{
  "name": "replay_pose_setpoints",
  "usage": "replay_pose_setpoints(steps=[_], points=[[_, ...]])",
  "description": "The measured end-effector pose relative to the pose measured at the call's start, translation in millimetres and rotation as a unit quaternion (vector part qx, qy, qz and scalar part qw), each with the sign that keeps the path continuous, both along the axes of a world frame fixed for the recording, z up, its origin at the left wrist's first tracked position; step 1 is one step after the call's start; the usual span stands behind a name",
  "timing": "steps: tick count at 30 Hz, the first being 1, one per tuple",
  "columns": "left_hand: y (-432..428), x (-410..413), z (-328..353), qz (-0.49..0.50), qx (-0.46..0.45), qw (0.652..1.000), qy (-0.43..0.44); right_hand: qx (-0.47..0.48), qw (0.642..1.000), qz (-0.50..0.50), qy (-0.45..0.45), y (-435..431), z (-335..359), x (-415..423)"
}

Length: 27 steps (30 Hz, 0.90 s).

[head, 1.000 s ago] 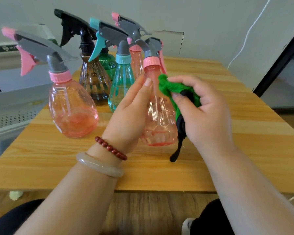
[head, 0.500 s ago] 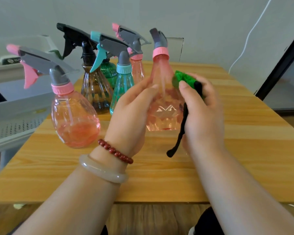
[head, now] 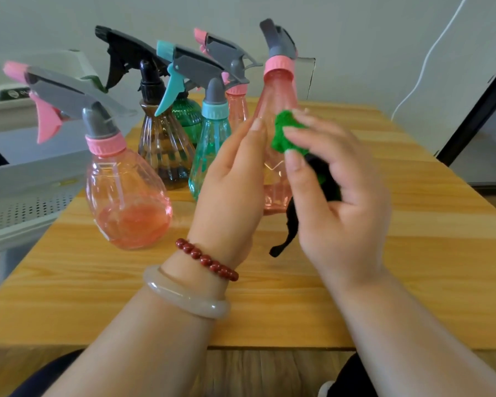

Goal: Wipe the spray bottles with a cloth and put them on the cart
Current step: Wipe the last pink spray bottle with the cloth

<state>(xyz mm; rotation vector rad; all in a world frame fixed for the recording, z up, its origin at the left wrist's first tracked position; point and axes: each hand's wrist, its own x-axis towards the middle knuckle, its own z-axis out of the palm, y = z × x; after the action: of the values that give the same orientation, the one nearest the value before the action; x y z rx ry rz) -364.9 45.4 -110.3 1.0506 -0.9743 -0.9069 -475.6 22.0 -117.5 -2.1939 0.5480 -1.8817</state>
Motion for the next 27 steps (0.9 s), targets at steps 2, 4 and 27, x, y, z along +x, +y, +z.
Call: replay_pose_setpoints(steps=[2,4,27], points=[[0,2,-1,0.009,-0.004,1.0,-0.01,0.004,1.0,0.005,0.015,-3,0,-1],[2,0,-1,0.016,0.002,0.999,-0.032,0.088,0.996,0.008,-0.012,-8,5,-3],[7,-3,8,-0.01,0.047,0.998,0.044,0.165,0.983,-0.049,-0.065,-1,2,-6]])
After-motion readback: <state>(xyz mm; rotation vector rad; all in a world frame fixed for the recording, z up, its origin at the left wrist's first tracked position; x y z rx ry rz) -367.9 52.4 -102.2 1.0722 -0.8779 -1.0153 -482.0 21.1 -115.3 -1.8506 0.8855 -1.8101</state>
